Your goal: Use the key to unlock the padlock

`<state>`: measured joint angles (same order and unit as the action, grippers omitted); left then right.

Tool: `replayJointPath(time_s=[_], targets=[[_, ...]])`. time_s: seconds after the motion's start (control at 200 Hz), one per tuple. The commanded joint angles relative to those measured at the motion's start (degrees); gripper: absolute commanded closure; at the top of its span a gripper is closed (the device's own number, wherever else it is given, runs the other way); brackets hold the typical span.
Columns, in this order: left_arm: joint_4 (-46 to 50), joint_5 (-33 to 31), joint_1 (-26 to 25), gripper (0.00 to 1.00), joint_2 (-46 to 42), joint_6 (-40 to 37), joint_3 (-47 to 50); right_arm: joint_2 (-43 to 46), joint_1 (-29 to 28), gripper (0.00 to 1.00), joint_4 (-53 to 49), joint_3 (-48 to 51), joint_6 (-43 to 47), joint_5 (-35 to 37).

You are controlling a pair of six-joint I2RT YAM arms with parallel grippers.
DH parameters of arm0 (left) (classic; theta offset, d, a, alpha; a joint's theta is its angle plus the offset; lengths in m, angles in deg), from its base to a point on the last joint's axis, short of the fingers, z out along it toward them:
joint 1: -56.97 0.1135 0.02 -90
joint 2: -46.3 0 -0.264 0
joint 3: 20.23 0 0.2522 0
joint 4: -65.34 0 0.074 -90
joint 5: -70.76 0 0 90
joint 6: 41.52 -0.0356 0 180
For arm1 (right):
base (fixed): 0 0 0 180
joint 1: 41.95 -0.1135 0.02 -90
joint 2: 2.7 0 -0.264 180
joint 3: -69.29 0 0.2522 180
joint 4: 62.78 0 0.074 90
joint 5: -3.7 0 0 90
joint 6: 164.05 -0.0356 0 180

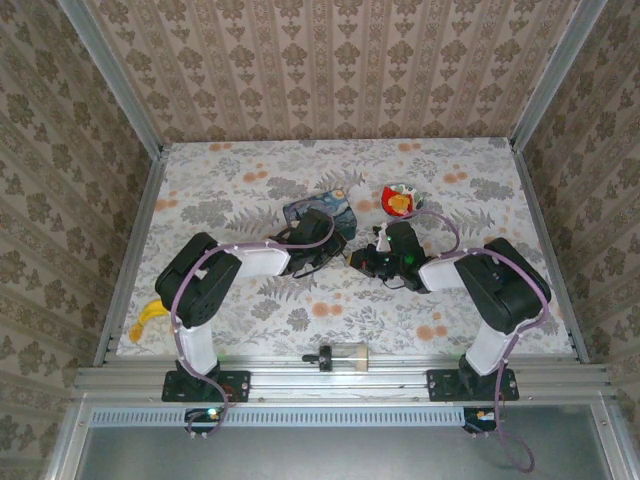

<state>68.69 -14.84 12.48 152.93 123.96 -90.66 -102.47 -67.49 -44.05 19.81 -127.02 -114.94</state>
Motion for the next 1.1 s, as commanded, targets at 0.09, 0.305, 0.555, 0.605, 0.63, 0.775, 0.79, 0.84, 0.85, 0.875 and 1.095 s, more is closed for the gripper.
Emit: replayJointPath(time_s=[0.09,0.305,0.555,0.605,0.63,0.775,0.79,0.84,0.85,0.875,1.095], targets=[[5.9,7.3,-3.3,0.98,0.5,7.2,1.2,-1.9,-1.1,1.00,9.7,-0.6,-2.6,3.7],[6.3,6.7,-3.1,0.98,0.6,7.8,1.0,-2.9,-1.0,1.00,12.3,0.1,-4.7,4.1],[3.6,8.0,-2.4,0.99,1.0,10.0,3.0,-3.1,0.7,1.00,12.1,0.4,-6.4,0.4],[3.9,8.2,-2.2,0.99,0.8,9.7,3.0,-3.2,1.1,1.00,11.8,0.4,-6.4,-0.6],[4.1,8.3,-2.0,0.99,0.7,9.5,2.9,-3.4,1.2,1.00,11.7,0.2,-6.3,-1.2],[5.9,8.2,-1.4,1.00,0.0,8.7,2.7,-4.6,1.7,1.00,10.8,-0.6,-6.0,-4.6],[6.0,8.2,-1.3,1.00,0.0,8.6,2.7,-4.7,1.8,1.00,10.6,-0.6,-5.9,-4.7],[6.3,8.0,-1.3,1.00,-0.1,8.7,2.7,-4.8,1.9,1.00,10.0,-0.6,-5.6,-5.3],[6.3,8.0,-1.2,1.00,-0.1,8.8,2.7,-4.8,2.0,1.00,9.8,-0.5,-5.5,-5.3],[6.2,8.0,-1.2,1.00,-0.1,8.9,2.8,-4.6,2.1,1.00,9.5,-0.4,-5.4,-5.5],[5.2,9.1,-0.5,1.00,0.6,9.6,3.0,-3.5,2.5,1.00,7.5,0.6,-3.9,-5.5]])
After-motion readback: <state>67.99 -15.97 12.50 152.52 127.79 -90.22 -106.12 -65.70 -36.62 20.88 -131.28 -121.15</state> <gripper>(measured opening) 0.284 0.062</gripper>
